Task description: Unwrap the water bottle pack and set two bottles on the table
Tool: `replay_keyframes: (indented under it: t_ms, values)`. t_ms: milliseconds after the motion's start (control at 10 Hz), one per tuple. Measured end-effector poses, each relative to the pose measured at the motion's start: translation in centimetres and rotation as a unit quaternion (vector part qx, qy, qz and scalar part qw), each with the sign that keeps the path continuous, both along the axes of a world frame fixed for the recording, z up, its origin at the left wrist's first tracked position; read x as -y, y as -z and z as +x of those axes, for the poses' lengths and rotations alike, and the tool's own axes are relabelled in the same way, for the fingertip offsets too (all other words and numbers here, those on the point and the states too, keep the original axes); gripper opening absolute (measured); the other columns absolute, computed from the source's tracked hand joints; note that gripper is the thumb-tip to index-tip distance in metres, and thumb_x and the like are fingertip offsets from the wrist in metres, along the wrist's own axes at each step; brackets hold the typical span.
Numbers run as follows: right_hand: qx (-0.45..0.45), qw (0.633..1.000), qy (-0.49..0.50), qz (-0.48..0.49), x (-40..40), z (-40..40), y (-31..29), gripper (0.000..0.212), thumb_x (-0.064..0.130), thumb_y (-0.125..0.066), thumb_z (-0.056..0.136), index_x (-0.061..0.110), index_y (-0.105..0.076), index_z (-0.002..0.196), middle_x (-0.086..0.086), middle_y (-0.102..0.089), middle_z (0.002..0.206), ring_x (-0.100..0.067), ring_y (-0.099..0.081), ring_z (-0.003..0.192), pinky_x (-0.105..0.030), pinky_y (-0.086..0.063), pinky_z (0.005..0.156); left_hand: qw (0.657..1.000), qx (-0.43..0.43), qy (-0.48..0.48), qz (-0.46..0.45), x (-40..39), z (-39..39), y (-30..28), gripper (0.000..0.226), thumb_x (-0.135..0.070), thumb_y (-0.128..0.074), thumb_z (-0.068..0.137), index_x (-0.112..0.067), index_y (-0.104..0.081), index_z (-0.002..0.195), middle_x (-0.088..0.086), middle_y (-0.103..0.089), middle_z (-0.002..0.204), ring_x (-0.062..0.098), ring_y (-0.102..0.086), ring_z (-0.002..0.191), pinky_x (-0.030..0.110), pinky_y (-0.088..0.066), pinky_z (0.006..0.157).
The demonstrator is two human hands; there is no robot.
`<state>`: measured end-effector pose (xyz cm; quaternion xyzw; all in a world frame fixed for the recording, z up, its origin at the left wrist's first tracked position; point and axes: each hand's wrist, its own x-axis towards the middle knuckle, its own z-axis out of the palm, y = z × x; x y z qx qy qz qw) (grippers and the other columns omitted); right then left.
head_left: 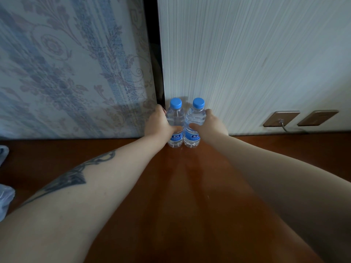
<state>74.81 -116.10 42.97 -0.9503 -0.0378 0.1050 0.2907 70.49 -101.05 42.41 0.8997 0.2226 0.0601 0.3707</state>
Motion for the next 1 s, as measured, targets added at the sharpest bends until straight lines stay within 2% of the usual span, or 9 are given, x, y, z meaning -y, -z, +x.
replay_keyframes:
  t_ms: [200, 500, 700, 800, 900, 1000]
  values:
    - [0.030, 0.998, 0.011, -0.051, -0.2, 0.1, 0.2, 0.036, 0.032, -0.060, 0.088, 0.011, -0.047, 0.114, -0.003, -0.056, 0.084, -0.023, -0.054, 0.071, -0.031, -0.040, 0.055, 1.000, -0.002, -0.005, 0.011, 0.0, 0.1, 0.1, 0.060, -0.041, -0.085, 0.062, -0.015, -0.042, 0.096, -0.007, -0.051, 0.077, 0.020, -0.056, 0.074, 0.029, -0.033, 0.052]
    - [0.012, 0.998, -0.007, -0.061, 0.0, 0.5, 0.2, 0.047, 0.040, -0.063, 0.085, 0.011, -0.043, 0.115, -0.006, -0.062, 0.091, -0.025, -0.060, 0.077, -0.037, -0.053, 0.063, 1.000, 0.001, 0.004, 0.022, 0.1, 0.1, 0.2, 0.058, -0.037, -0.084, 0.066, -0.015, -0.040, 0.097, -0.002, -0.054, 0.083, 0.023, -0.058, 0.077, 0.029, -0.032, 0.051]
    - [0.004, 0.998, -0.003, -0.070, -0.2, 0.5, 0.1, 0.053, 0.046, -0.064, 0.084, 0.012, -0.040, 0.118, -0.003, -0.058, 0.087, -0.024, -0.055, 0.072, -0.032, -0.040, 0.056, 1.000, -0.003, -0.003, 0.022, 0.3, 0.3, 0.2, 0.062, -0.035, -0.083, 0.066, -0.010, -0.044, 0.108, 0.009, -0.063, 0.100, 0.028, -0.063, 0.090, 0.032, -0.038, 0.060]
    - [-0.006, 0.997, -0.010, -0.081, -0.1, 0.5, 0.2, 0.046, 0.033, -0.060, 0.087, 0.012, -0.038, 0.121, -0.003, -0.060, 0.086, -0.023, -0.056, 0.072, -0.033, -0.043, 0.057, 0.999, -0.001, 0.005, 0.037, 0.3, 0.3, 0.4, 0.061, -0.035, -0.081, 0.068, -0.010, -0.042, 0.108, 0.009, -0.062, 0.100, 0.028, -0.064, 0.088, 0.033, -0.040, 0.059]
    - [-0.046, 0.991, -0.017, -0.122, -0.3, 0.0, -0.2, 0.052, 0.026, -0.060, 0.085, 0.010, -0.034, 0.128, -0.001, -0.053, 0.077, -0.023, -0.057, 0.074, -0.031, -0.043, 0.058, 0.997, -0.038, 0.037, 0.054, 0.3, 0.1, -0.2, 0.066, -0.037, -0.079, 0.071, -0.010, -0.038, 0.115, 0.009, -0.061, 0.104, 0.028, -0.063, 0.089, 0.035, -0.044, 0.061]
    - [-0.092, 0.988, -0.030, -0.119, -0.3, 0.1, -1.2, 0.059, 0.024, -0.058, 0.086, 0.003, -0.031, 0.134, -0.002, -0.051, 0.080, -0.022, -0.055, 0.079, -0.032, -0.044, 0.064, 0.988, -0.110, 0.073, 0.076, -0.1, 0.3, -1.3, 0.065, -0.036, -0.076, 0.074, -0.012, -0.037, 0.120, 0.005, -0.060, 0.097, 0.023, -0.061, 0.079, 0.032, -0.043, 0.056]
